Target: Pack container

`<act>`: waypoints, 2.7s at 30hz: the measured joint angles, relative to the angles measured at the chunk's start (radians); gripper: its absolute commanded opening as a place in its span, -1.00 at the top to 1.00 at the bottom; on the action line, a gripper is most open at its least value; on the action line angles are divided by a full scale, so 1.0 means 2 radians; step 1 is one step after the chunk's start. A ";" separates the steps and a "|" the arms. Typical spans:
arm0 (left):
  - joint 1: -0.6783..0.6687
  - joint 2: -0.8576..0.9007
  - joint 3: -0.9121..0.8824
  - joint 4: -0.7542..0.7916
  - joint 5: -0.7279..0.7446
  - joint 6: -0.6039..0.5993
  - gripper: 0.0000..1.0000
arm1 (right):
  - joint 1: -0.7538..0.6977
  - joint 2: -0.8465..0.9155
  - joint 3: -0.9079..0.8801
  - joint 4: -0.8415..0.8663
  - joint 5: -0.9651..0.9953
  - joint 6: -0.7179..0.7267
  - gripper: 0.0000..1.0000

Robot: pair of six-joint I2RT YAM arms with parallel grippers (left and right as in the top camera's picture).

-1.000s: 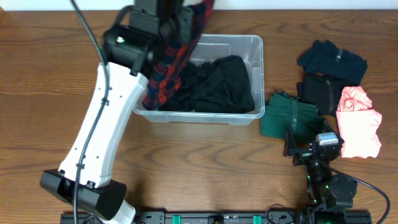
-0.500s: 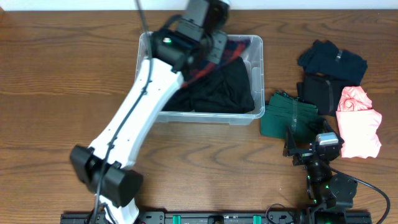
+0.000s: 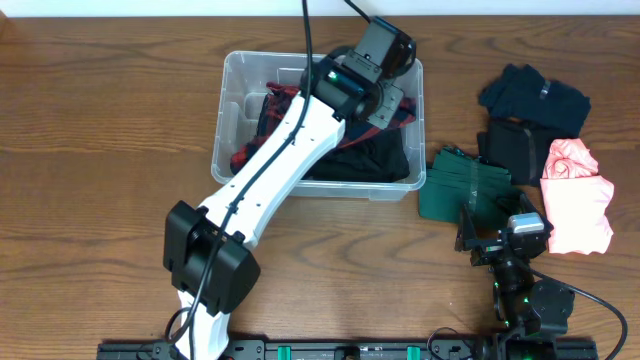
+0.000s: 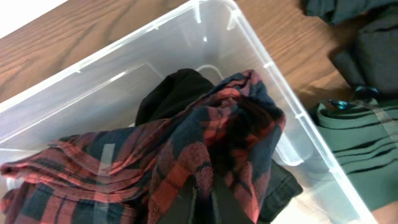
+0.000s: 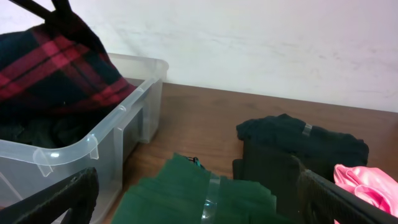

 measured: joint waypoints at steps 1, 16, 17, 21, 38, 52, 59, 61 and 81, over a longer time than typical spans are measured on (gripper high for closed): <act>-0.002 0.000 0.000 0.001 0.000 0.001 0.54 | 0.000 0.000 0.000 0.000 0.000 0.000 -0.99; -0.005 0.000 0.000 0.014 0.000 0.000 -0.12 | 0.000 0.000 0.000 0.000 0.000 0.000 -0.98; -0.005 0.000 0.000 0.010 0.000 0.000 -0.08 | 0.000 0.000 0.000 0.000 0.000 0.000 -0.99; -0.003 0.000 0.000 -0.019 0.000 0.000 0.04 | 0.000 0.000 0.000 0.000 0.000 0.000 -0.99; 0.096 -0.112 -0.002 -0.077 0.000 -0.013 -0.85 | 0.000 0.000 0.000 0.000 0.000 0.000 -0.98; 0.405 -0.212 0.000 -0.120 -0.001 -0.016 -0.96 | 0.000 0.000 0.000 0.000 0.000 0.000 -0.99; 0.473 -0.177 0.000 -0.123 -0.002 -0.025 -0.96 | 0.000 0.000 0.000 0.000 0.000 0.000 -0.99; 0.480 -0.166 0.000 -0.123 -0.002 -0.026 -0.96 | 0.000 0.000 0.000 0.000 0.000 0.000 -0.99; 0.487 -0.085 0.000 -0.120 0.000 -0.027 -0.96 | 0.000 0.000 -0.001 0.021 -0.012 -0.016 -0.98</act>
